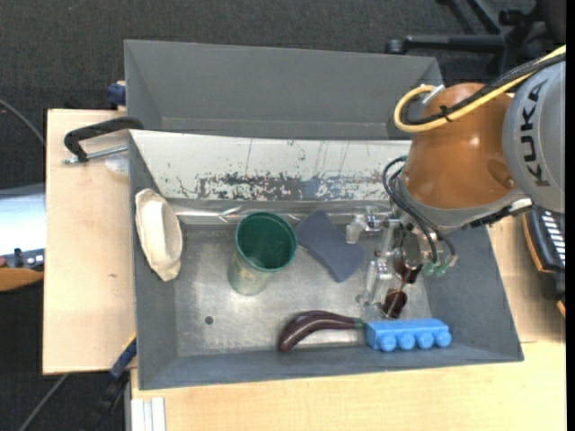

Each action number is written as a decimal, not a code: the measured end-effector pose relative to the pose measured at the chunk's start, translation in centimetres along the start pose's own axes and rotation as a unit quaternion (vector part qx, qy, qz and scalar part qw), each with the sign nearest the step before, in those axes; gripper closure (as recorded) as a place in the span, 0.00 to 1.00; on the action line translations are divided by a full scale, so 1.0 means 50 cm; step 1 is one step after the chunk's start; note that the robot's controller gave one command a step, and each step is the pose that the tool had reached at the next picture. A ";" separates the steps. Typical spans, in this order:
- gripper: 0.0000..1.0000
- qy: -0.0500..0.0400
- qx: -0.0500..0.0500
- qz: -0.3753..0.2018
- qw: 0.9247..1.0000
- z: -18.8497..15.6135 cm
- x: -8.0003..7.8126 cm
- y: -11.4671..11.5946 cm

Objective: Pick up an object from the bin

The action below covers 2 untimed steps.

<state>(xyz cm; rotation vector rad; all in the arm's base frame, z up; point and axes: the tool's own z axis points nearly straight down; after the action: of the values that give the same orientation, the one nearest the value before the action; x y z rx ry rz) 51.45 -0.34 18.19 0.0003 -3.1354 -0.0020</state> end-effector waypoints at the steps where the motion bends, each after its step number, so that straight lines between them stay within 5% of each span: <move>1: 0.00 -0.004 0.000 0.000 1.000 -0.009 -0.002 0.000; 2: 0.00 -0.004 0.000 -0.030 1.000 0.149 0.027 0.028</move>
Offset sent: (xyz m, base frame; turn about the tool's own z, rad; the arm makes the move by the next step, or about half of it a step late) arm -0.0226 0.0204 -0.1119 -0.0864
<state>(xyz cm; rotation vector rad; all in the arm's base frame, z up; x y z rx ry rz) 50.08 1.09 10.75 0.0934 -3.1412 -0.0030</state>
